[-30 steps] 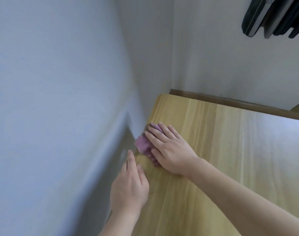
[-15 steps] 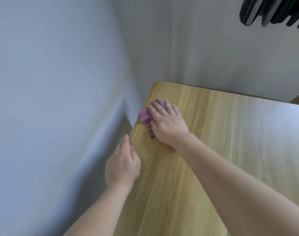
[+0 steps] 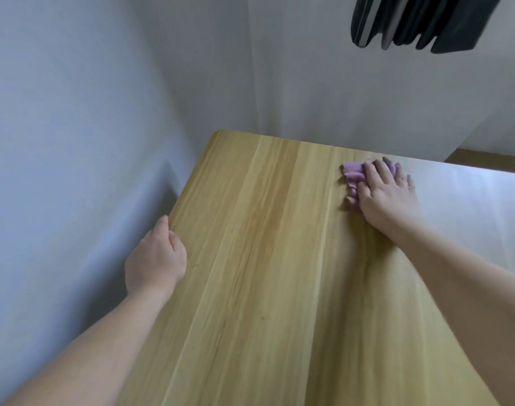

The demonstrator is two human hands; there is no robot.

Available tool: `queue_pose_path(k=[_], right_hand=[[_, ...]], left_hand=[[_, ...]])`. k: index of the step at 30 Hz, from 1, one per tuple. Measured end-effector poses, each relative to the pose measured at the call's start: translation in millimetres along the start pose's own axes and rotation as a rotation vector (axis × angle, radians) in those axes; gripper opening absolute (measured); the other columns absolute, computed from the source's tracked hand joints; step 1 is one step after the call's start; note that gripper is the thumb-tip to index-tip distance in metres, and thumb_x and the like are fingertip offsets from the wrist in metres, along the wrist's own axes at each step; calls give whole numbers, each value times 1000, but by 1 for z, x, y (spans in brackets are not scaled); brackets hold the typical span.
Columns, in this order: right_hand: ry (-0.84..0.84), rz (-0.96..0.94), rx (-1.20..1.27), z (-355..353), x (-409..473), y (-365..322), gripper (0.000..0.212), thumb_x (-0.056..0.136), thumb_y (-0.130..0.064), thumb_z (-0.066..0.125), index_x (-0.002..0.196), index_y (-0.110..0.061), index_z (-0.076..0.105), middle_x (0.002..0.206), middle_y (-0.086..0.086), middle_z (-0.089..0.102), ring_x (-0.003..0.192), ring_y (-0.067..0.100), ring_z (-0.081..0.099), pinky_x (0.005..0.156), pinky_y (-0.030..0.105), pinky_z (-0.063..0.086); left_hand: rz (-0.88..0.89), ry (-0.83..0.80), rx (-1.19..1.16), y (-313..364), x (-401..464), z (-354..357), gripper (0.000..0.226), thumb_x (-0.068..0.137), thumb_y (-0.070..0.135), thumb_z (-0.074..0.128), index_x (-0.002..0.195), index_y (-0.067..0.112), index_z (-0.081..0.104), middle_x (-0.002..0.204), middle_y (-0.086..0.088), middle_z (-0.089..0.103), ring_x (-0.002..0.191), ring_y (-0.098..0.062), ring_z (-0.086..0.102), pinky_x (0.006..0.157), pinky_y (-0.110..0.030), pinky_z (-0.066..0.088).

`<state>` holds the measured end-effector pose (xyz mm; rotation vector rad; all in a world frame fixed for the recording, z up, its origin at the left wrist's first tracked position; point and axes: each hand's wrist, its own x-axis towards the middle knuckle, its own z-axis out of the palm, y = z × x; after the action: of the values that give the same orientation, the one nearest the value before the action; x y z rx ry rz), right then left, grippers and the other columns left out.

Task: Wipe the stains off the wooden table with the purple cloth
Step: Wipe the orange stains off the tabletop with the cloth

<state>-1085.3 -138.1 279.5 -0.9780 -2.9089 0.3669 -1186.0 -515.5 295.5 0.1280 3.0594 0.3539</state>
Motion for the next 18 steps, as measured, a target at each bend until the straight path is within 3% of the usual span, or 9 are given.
queue_pose_path(k=[2,5,8,11,15,18], right_hand=[[-32,21,1,8,-12,-39,61,92,-41,22,150,-19,19,161,5,12,147,34,0,117,51,3],[-86,-247,52,23,-69,-118,62,95,-38,25,153,-19,12,162,4,7,147,30,-6,119,46,-2],[-130,-557,93,38,-162,-170,63,94,-38,30,152,-18,21,161,3,15,148,29,0,119,44,-2],[-176,-732,90,44,-216,-159,57,95,-37,34,149,-18,32,159,0,23,148,27,7,117,44,4],[-157,-676,-1,28,-195,-96,58,95,-45,26,150,-27,30,158,-6,24,148,23,9,118,42,4],[-108,-359,-23,11,-153,-46,61,94,-51,14,152,-31,20,161,-8,12,148,23,1,118,42,0]], left_hand=[[-17,10,8,0,-2,1,49,97,24,28,144,16,37,135,-14,55,117,-37,54,94,-44,44],[-38,7,0,2,-6,-2,48,97,24,27,144,17,36,134,-15,55,117,-37,54,93,-43,43],[-20,-64,-64,-4,-5,-2,49,99,26,27,146,16,32,142,-15,47,125,-35,48,99,-43,39],[1,-162,-146,-24,-14,-6,52,101,32,25,150,15,22,155,-9,29,139,-28,33,111,-41,28],[-105,-222,-114,-70,-63,-17,58,100,45,17,151,17,19,156,-5,27,140,-27,32,111,-42,28],[-141,-217,-61,-91,-98,-19,59,99,49,12,146,18,28,146,-7,44,129,-31,45,97,-42,39]])
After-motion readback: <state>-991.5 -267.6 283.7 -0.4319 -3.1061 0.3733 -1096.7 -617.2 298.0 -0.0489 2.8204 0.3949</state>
